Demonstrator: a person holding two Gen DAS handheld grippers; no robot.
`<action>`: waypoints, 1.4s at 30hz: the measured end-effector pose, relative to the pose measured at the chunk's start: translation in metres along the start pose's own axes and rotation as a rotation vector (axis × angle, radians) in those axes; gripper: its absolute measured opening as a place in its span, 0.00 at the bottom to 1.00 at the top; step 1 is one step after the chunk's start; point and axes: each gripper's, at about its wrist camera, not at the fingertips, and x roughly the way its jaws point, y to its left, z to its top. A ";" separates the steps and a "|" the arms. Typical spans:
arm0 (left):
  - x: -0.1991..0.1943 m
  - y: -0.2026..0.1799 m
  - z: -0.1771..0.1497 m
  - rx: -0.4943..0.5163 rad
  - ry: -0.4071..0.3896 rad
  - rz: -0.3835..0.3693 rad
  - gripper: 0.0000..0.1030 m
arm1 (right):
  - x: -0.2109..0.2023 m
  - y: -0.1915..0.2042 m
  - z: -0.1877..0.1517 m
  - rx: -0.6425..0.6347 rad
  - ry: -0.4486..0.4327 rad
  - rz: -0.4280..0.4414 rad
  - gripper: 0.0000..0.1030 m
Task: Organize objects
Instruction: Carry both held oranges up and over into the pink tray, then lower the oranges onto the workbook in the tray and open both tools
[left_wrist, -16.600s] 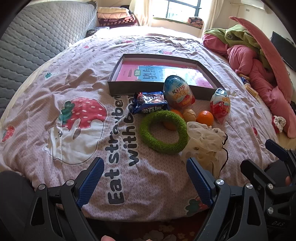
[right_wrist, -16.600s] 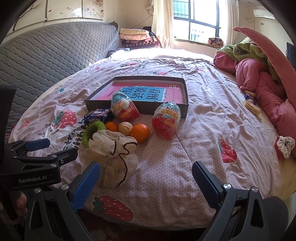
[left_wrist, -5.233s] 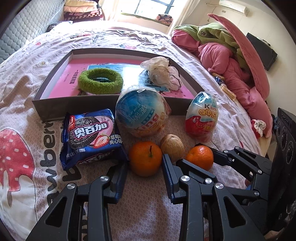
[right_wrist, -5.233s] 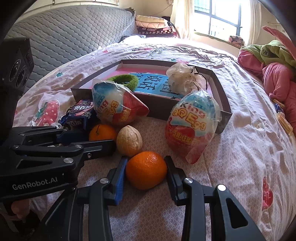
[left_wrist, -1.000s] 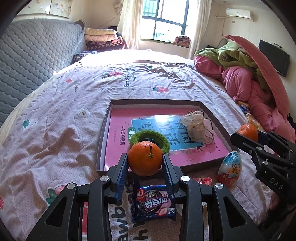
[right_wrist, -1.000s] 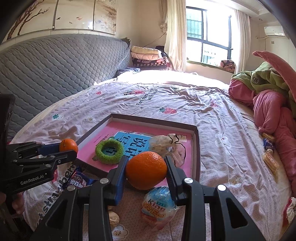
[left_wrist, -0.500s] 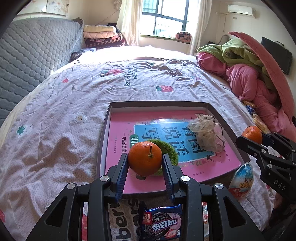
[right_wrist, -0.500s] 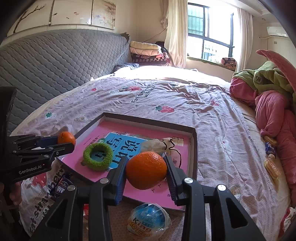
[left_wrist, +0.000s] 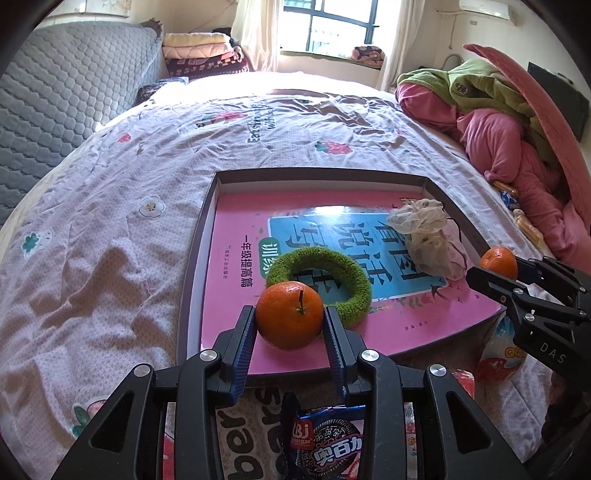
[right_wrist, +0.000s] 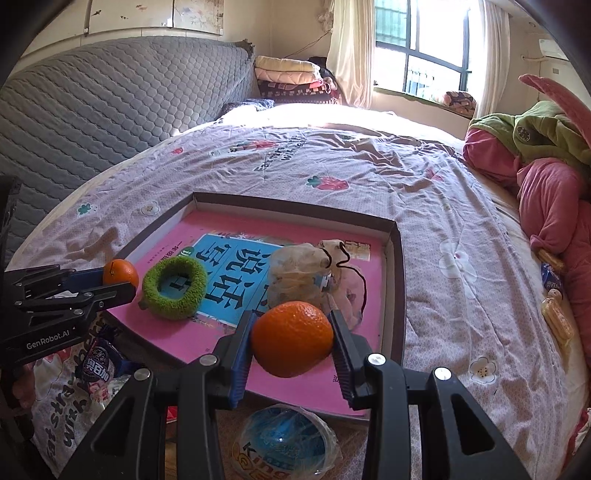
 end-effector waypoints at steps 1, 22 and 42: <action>0.002 0.000 -0.001 0.001 0.005 0.001 0.36 | 0.002 -0.001 -0.001 0.002 0.007 -0.003 0.39; 0.029 -0.002 0.003 0.018 0.027 -0.002 0.37 | 0.035 -0.008 -0.008 0.027 0.110 0.001 0.39; 0.034 -0.004 0.006 0.027 0.033 -0.002 0.37 | 0.033 -0.008 -0.006 0.054 0.085 -0.003 0.40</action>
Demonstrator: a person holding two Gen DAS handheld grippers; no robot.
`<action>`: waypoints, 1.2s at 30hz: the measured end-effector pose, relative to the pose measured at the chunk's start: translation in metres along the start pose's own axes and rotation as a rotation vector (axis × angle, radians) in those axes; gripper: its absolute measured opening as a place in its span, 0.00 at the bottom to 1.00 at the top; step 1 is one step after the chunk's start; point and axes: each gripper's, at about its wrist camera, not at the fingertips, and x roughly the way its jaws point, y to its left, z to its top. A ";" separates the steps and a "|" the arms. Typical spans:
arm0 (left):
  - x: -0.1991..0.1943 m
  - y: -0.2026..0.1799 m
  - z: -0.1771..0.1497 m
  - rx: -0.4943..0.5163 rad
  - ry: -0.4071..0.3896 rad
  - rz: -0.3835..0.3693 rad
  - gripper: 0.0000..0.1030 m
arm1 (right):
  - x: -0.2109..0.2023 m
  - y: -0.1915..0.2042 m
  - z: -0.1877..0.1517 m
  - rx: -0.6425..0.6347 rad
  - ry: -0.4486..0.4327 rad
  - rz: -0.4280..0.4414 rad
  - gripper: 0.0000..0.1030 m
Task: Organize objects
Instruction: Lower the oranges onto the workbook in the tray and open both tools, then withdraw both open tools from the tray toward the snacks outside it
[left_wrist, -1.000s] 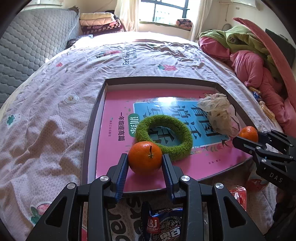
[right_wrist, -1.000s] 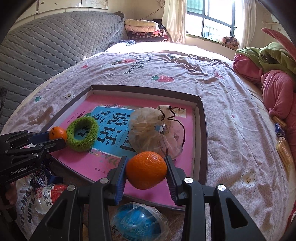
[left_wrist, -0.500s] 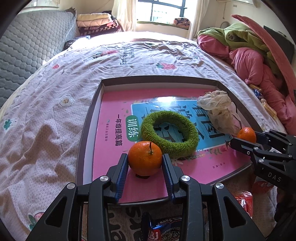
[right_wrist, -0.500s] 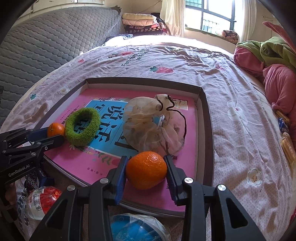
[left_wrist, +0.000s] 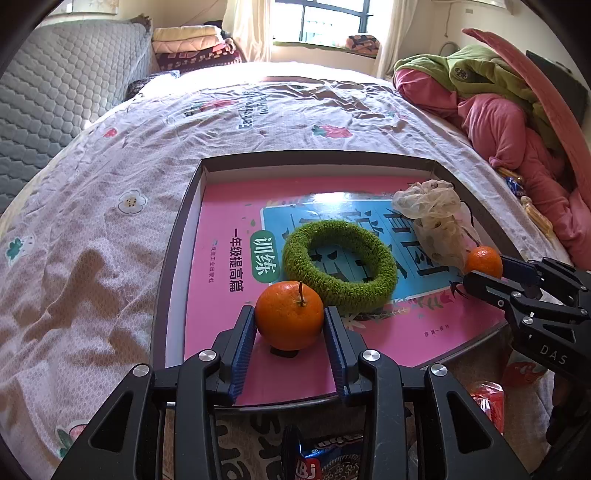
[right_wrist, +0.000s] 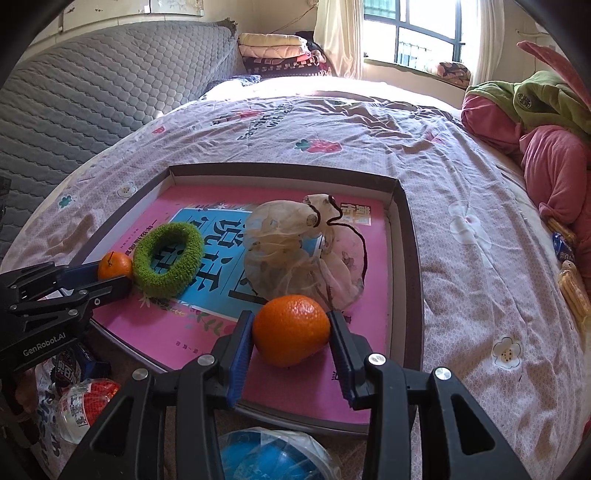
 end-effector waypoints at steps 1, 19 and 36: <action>-0.001 0.000 0.000 0.002 0.000 0.001 0.37 | -0.001 0.000 0.000 0.000 -0.002 0.000 0.41; -0.013 -0.001 0.001 -0.002 -0.019 -0.012 0.52 | -0.008 0.001 0.000 -0.001 -0.025 0.001 0.51; -0.036 -0.003 0.001 -0.012 -0.077 -0.009 0.59 | -0.024 0.004 0.001 -0.004 -0.083 0.002 0.54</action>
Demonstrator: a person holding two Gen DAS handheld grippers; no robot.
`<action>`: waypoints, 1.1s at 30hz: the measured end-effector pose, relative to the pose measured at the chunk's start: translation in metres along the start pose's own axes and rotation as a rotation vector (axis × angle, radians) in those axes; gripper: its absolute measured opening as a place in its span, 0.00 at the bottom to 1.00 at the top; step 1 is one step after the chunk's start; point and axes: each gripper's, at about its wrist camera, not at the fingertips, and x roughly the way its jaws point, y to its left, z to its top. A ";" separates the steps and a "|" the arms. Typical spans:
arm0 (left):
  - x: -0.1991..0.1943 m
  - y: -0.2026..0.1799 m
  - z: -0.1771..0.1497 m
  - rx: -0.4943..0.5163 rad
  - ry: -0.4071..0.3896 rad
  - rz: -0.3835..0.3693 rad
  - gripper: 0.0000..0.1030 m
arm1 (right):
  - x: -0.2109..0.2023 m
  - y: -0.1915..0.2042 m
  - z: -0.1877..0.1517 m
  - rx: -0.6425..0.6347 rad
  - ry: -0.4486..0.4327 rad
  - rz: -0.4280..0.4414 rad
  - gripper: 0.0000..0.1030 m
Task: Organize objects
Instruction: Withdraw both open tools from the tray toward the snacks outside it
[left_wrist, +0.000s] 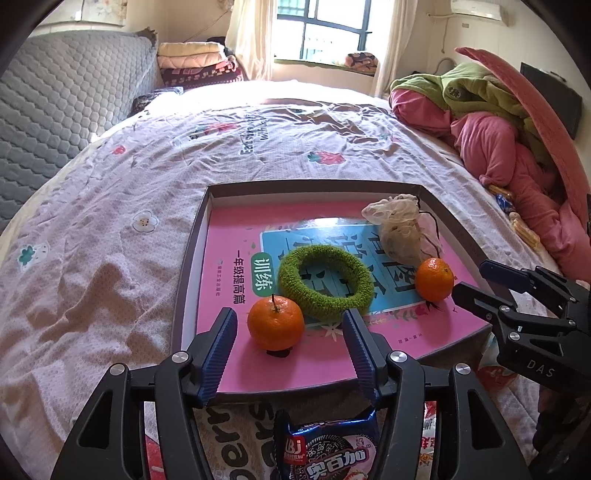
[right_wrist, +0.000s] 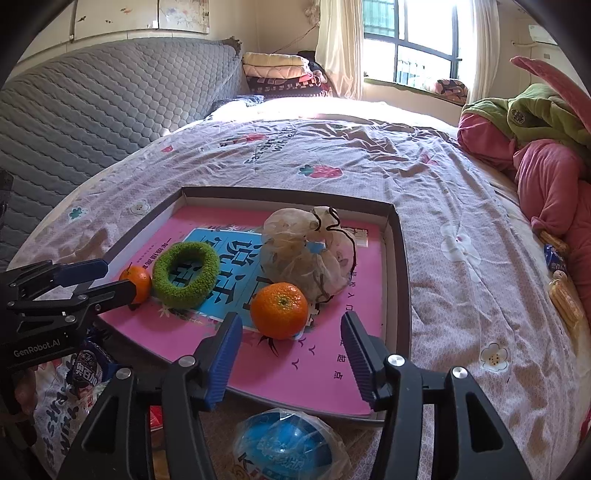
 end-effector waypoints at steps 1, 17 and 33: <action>-0.001 0.000 0.000 0.000 -0.003 -0.001 0.60 | -0.001 0.000 0.000 0.000 -0.002 0.000 0.54; -0.020 -0.013 -0.004 0.021 -0.032 -0.045 0.60 | -0.015 -0.003 0.000 0.012 -0.035 0.004 0.58; -0.035 -0.031 -0.017 0.057 -0.045 -0.066 0.60 | -0.026 -0.005 -0.006 0.025 -0.047 -0.001 0.58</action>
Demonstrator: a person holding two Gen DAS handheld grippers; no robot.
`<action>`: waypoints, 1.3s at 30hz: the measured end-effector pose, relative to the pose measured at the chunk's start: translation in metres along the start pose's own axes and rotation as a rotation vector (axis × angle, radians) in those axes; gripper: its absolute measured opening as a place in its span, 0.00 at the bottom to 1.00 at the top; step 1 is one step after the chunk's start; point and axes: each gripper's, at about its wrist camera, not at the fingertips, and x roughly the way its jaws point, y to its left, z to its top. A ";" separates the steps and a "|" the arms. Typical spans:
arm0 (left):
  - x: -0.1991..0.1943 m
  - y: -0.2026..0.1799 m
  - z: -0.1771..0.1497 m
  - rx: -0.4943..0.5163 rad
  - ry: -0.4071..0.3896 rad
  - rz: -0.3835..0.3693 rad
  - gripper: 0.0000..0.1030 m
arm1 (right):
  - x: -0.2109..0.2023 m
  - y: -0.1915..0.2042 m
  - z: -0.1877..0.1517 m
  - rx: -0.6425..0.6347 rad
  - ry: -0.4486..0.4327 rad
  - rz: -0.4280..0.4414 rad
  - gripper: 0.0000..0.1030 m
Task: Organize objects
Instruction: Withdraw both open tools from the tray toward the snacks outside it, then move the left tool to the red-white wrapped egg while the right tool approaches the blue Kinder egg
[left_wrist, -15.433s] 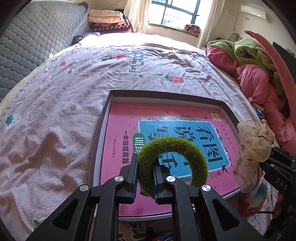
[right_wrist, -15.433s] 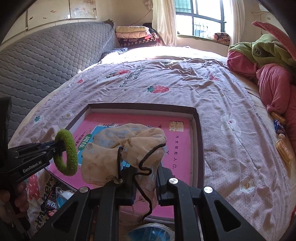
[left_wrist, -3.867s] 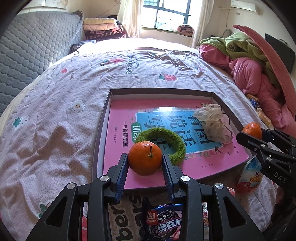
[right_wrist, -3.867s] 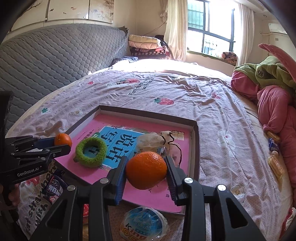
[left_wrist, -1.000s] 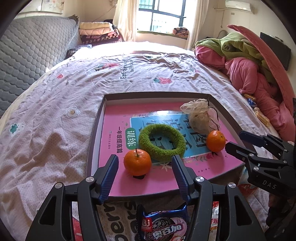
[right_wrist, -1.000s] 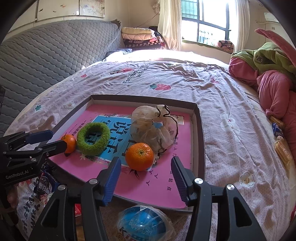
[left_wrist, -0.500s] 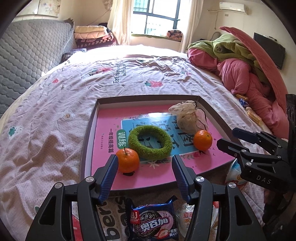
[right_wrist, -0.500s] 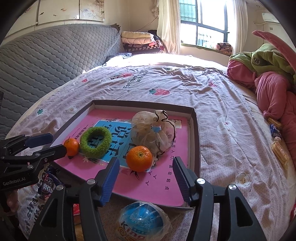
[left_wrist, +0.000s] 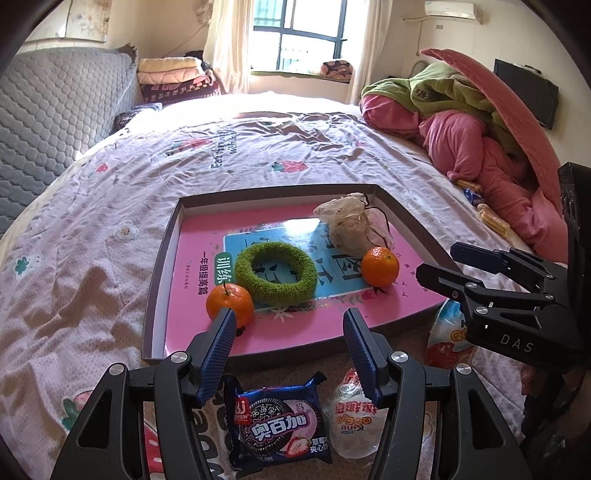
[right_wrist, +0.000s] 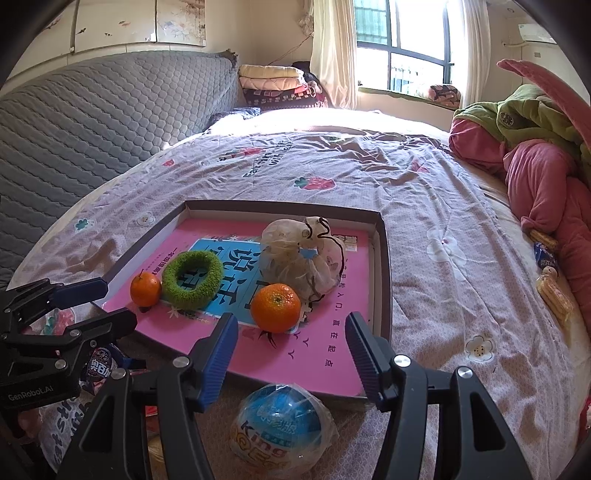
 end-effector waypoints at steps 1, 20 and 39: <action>-0.002 0.000 0.000 -0.002 -0.003 -0.001 0.60 | -0.002 0.000 0.000 0.001 -0.003 0.000 0.58; -0.014 -0.019 -0.009 0.020 -0.012 -0.031 0.60 | -0.029 0.000 -0.014 0.025 -0.025 -0.001 0.59; -0.010 -0.034 -0.023 0.074 0.023 -0.049 0.60 | -0.030 -0.004 -0.031 0.041 0.020 -0.017 0.59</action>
